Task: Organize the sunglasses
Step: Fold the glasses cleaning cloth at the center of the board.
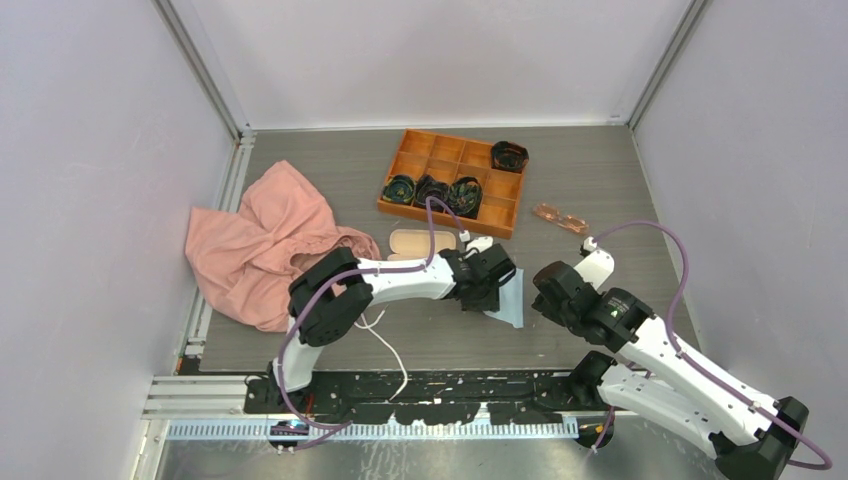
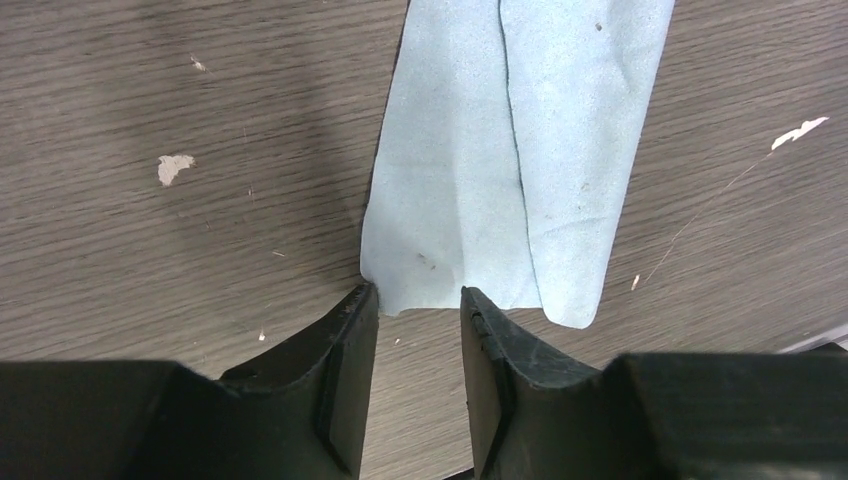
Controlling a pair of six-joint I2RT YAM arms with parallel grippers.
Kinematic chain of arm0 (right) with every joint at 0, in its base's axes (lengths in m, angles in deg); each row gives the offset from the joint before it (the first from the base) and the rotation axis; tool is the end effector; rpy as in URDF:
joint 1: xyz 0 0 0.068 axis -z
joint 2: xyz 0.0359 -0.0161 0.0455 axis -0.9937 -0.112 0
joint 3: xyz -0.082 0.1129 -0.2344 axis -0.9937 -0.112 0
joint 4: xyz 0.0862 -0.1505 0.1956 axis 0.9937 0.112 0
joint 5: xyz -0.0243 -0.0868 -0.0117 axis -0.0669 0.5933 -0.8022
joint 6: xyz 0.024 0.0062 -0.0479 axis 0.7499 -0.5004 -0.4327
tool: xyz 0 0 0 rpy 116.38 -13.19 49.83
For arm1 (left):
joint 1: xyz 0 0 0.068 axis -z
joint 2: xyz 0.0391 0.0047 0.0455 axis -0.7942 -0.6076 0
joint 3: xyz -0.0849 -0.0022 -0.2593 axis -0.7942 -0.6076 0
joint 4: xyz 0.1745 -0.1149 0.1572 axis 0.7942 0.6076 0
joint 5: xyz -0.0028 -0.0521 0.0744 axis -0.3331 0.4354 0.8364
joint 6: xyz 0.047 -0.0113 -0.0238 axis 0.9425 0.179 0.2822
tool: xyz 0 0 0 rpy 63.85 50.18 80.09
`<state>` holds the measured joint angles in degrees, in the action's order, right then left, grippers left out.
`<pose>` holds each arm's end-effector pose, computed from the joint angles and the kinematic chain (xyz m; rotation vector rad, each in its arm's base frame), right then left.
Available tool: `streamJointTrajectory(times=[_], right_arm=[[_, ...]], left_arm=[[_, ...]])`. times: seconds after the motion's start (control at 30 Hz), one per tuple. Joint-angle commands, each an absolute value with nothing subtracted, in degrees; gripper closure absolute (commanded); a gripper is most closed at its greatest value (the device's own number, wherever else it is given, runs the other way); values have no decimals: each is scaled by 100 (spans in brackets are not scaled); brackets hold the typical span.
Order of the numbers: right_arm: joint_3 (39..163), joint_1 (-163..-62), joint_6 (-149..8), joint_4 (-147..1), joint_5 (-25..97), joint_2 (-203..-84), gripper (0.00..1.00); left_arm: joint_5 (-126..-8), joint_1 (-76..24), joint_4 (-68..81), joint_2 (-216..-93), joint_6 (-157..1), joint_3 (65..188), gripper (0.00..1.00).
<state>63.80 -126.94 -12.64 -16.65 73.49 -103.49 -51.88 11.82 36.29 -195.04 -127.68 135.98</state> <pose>0.1000 0.0700 0.2445 0.6221 2.3406 0.1516 0.1867 -0.3794 0.1660 0.0263 2.7628 -0.5328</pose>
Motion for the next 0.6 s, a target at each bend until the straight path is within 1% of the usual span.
streamJointTrajectory(times=[0.0,0.07,0.13,0.17,0.2,0.23,0.27,0.47,0.57], right_arm=[[6413,-12681,-1179,-1649,7537,-10331,57],[6420,-12684,-1174,-1636,7538,-10331,57],[6413,-12681,-1171,-1636,7531,-10338,57],[6410,-12686,-1170,-1636,7523,-10349,57],[6392,-12688,-1167,-1652,7501,-10362,57],[6380,-12682,-1178,-1676,7462,-10369,57],[6358,-12688,-1196,-1730,7393,-10406,57],[6064,-12698,-1513,-2549,6458,-11022,58],[5994,-12739,-1553,-2903,6258,-11327,58]], left_arm=[[-5226,1196,3563,-19725,-12832,13672,63],[-5212,1193,3577,-19753,-12821,13709,69],[-5188,1185,3592,-19791,-12797,13741,72],[-5175,1186,3608,-19800,-12789,13747,76],[-5161,1177,3622,-19789,-12773,13748,84],[-5148,1170,3635,-19768,-12759,13737,93],[-5146,1162,3653,-19751,-12750,13723,99],[-5245,1112,3267,-19343,-12622,13137,99],[-5296,1108,3034,-18958,-12655,12616,99]])
